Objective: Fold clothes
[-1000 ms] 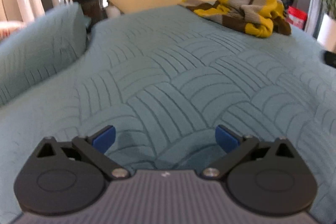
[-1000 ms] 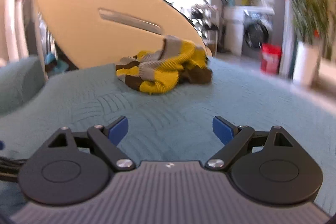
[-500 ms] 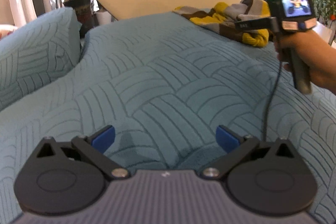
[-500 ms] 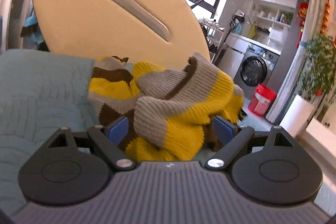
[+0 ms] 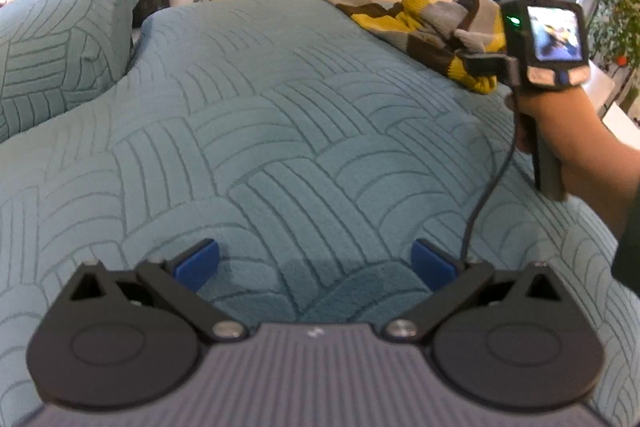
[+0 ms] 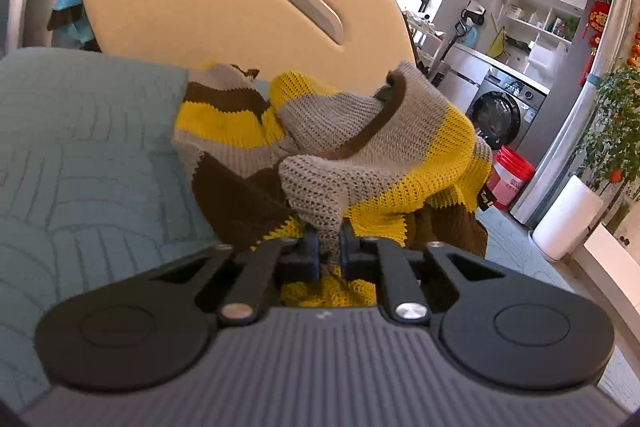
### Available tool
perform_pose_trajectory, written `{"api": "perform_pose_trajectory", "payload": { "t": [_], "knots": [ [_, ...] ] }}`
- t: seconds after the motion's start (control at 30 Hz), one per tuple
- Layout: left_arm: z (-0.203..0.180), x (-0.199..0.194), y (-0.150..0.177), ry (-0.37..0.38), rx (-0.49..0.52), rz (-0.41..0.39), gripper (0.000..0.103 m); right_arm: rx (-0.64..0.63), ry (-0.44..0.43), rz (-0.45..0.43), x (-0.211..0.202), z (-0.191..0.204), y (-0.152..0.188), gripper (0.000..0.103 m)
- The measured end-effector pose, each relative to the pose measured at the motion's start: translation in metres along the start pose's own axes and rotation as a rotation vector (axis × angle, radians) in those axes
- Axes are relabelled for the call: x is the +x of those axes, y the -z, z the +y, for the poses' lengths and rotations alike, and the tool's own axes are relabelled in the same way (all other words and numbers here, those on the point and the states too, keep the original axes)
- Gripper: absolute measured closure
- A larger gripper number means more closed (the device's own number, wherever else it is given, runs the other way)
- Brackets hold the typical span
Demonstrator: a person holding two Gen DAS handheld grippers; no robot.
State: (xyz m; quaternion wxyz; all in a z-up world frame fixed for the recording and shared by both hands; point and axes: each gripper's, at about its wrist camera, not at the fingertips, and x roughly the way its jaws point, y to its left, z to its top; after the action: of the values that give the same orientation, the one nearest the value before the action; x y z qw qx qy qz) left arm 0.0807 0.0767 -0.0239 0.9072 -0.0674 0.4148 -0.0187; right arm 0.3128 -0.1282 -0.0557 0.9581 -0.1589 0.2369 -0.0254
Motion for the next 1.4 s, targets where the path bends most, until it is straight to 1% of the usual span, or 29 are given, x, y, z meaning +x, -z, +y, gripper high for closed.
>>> {"api": "perform_pose_trajectory", "payload": {
  "t": [0.2,0.3,0.37,0.47,0.57,0.6,0.7,0.73,0.8,0.83,0.87,0.93,0.97,1.0,1.03,1.07,1.1,1.13,1.2,1.23,1.27,1.3,1.33,1.37,1.4],
  "knots": [
    [-0.003,0.0,-0.001,-0.002,0.025,0.001,0.0,0.04,-0.051,-0.008,-0.031,-0.006,0.014,0.092],
    [0.0,-0.003,-0.004,0.011,0.015,-0.002,0.0,0.076,-0.102,-0.031,-0.067,-0.009,0.023,0.093],
    [0.003,-0.005,-0.006,0.019,0.001,-0.004,0.0,0.111,-0.15,-0.039,-0.104,-0.01,0.034,0.094],
    [0.01,-0.009,-0.009,0.034,-0.037,-0.009,0.0,0.167,-0.217,-0.03,-0.158,-0.008,0.052,0.1],
    [0.013,-0.01,-0.01,0.052,-0.068,-0.008,0.0,0.199,-0.27,-0.027,-0.208,0.0,0.072,0.099],
    [0.013,-0.011,-0.01,0.057,-0.076,-0.007,0.0,0.194,-0.286,-0.021,-0.233,0.008,0.083,0.099],
    [0.011,-0.01,-0.008,0.067,-0.096,-0.002,0.0,0.155,-0.272,0.003,-0.261,0.021,0.1,0.1],
    [0.01,-0.01,-0.007,0.075,-0.107,0.006,0.0,0.109,-0.236,0.001,-0.264,0.026,0.104,0.099],
    [0.009,-0.01,-0.006,0.097,-0.118,0.023,0.0,0.031,-0.181,-0.033,-0.256,0.027,0.097,0.098],
    [0.008,-0.011,-0.006,0.108,-0.123,0.03,0.0,-0.008,-0.155,-0.05,-0.251,0.027,0.094,0.093],
    [0.008,-0.012,-0.006,0.111,-0.123,0.027,0.0,-0.036,-0.152,-0.057,-0.242,0.026,0.087,0.088],
    [0.008,-0.017,-0.008,0.115,-0.109,0.007,0.0,-0.12,-0.134,-0.078,-0.219,0.026,0.072,0.071],
    [0.009,-0.018,-0.009,0.114,-0.103,0.002,0.0,-0.141,-0.132,-0.08,-0.212,0.026,0.07,0.069],
    [0.01,-0.019,-0.01,0.111,-0.097,-0.003,0.0,-0.188,-0.125,-0.088,-0.195,0.028,0.062,0.066],
    [0.011,-0.018,-0.012,0.107,-0.094,-0.007,0.0,-0.206,-0.125,-0.09,-0.187,0.029,0.059,0.062],
    [0.012,-0.018,-0.013,0.103,-0.095,-0.009,0.0,-0.226,-0.135,-0.08,-0.168,0.031,0.049,0.061],
    [0.014,-0.017,-0.014,0.101,-0.097,-0.01,0.0,-0.231,-0.148,-0.062,-0.149,0.032,0.041,0.061],
    [0.015,-0.015,-0.014,0.1,-0.1,-0.01,0.0,-0.232,-0.151,-0.054,-0.141,0.034,0.038,0.061],
    [0.018,-0.012,-0.015,0.098,-0.106,-0.006,0.0,-0.228,-0.172,0.0,-0.105,0.04,0.026,0.061],
    [0.019,-0.01,-0.015,0.098,-0.106,-0.004,0.0,-0.223,-0.177,0.018,-0.097,0.042,0.025,0.061],
    [0.019,-0.008,-0.015,0.097,-0.105,-0.001,0.0,-0.216,-0.187,0.071,-0.078,0.044,0.022,0.061],
    [0.02,-0.007,-0.015,0.097,-0.103,0.002,0.0,-0.212,-0.185,0.088,-0.073,0.045,0.022,0.065],
    [0.02,-0.005,-0.015,0.096,-0.101,0.003,0.0,-0.202,-0.186,0.096,-0.071,0.044,0.022,0.09],
    [0.021,-0.005,-0.015,0.093,-0.098,0.001,0.0,-0.168,-0.201,0.116,-0.069,0.041,0.021,0.095],
    [0.021,-0.005,-0.015,0.091,-0.094,-0.002,0.0,-0.14,-0.215,0.121,-0.071,0.038,0.022,0.095]
  ]
}}
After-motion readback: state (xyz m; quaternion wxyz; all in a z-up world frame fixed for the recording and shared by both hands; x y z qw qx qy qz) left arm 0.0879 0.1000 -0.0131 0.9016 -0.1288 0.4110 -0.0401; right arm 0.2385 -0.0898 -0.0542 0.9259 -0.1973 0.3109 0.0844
